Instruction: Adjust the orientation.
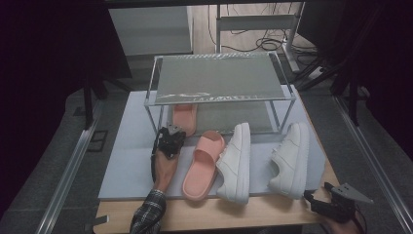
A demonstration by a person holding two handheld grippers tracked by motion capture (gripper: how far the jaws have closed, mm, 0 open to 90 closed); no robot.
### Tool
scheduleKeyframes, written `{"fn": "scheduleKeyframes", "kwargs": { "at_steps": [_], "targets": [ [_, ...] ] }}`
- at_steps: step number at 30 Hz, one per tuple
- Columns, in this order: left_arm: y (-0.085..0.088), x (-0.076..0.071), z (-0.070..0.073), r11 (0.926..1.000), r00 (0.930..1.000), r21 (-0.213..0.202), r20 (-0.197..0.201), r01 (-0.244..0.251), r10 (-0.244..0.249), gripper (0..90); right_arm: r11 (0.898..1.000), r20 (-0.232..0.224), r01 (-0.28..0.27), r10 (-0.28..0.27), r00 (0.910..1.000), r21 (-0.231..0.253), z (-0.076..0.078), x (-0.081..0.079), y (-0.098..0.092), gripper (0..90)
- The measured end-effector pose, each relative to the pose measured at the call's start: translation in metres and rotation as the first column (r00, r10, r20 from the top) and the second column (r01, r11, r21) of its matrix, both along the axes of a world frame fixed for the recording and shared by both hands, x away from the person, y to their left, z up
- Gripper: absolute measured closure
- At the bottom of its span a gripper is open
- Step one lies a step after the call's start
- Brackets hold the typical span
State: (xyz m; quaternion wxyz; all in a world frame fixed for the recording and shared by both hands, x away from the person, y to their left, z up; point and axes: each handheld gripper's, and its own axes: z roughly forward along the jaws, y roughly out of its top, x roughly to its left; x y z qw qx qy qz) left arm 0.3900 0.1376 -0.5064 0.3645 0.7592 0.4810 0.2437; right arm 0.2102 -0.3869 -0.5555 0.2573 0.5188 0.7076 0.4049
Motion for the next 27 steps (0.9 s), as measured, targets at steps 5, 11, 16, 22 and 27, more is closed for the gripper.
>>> {"fn": "scheduleKeyframes", "kwargs": {
  "at_steps": [5,11,16,22,27],
  "targets": [
    [-0.001,0.007,-0.001,0.9997,1.0000,0.024,-0.004,-0.006,0.006,90.0,1.000,0.001,0.001,-0.001,1.0000,0.001,0.000,0.000,0.000,11.8],
    [-0.002,0.010,-0.003,0.9997,0.9999,0.020,-0.005,-0.011,0.011,90.0,1.000,0.002,0.000,0.000,1.0000,0.002,0.000,0.000,0.000,11.8],
    [0.003,0.004,-0.005,0.9995,0.9996,-0.031,-0.027,-0.004,0.003,90.0,1.000,0.000,-0.002,0.002,1.0000,0.002,0.000,0.000,0.000,11.8],
    [0.009,-0.010,-0.002,0.9965,0.9980,-0.076,-0.050,0.035,-0.039,90.0,1.000,0.001,-0.002,0.002,1.0000,0.000,0.000,0.000,0.000,11.8],
    [0.013,-0.028,0.001,0.9925,0.9951,-0.093,-0.052,0.079,-0.085,89.8,1.000,0.001,-0.001,0.001,1.0000,0.000,0.000,0.000,0.000,12.1]
  ]
}}
